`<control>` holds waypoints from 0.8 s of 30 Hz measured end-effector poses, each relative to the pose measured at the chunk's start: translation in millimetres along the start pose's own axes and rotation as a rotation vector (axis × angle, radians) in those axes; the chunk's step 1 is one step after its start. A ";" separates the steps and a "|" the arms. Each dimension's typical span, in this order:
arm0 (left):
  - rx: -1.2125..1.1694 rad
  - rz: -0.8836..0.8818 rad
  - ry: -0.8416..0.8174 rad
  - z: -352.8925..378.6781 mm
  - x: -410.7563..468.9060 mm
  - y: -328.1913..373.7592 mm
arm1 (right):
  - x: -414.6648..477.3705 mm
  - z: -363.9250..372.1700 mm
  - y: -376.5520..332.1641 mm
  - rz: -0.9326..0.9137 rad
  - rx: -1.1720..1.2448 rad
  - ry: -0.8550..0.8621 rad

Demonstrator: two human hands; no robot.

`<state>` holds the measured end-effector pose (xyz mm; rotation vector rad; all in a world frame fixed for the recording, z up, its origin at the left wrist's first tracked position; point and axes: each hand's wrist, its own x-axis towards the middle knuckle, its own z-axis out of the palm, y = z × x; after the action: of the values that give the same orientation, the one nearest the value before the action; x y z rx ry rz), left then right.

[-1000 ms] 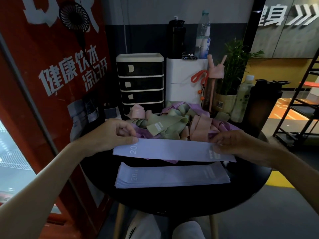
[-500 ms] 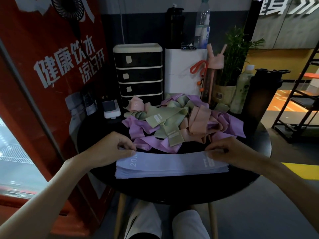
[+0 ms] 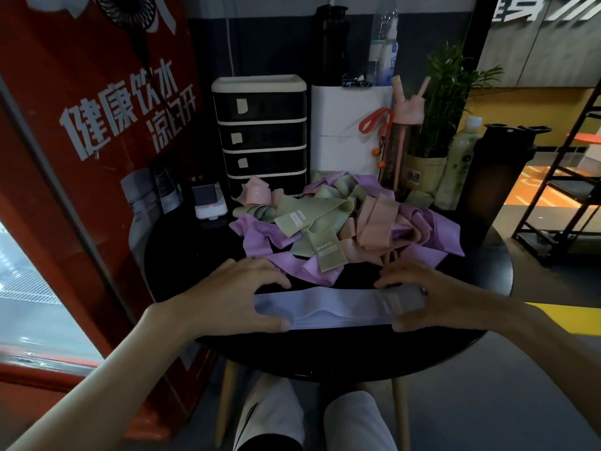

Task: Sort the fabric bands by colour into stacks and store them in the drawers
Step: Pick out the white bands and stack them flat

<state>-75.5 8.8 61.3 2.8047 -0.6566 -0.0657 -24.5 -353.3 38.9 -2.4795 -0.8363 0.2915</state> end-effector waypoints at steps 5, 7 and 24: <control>-0.013 0.045 -0.018 17.6 5.3 1.5 | -1.8 5.2 1.6 -0.029 0.002 -0.006; -0.050 0.045 -0.043 18.1 4.3 -3.8 | -2.7 2.6 3.4 -0.045 0.019 0.030; -0.069 0.138 -0.011 25.1 22.7 12.6 | -1.6 -2.3 -4.1 0.007 0.032 0.026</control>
<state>-63.1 -18.2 40.7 2.6869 -0.8320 -0.0769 -27.0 -352.4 43.1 -2.4523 -0.8063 0.2720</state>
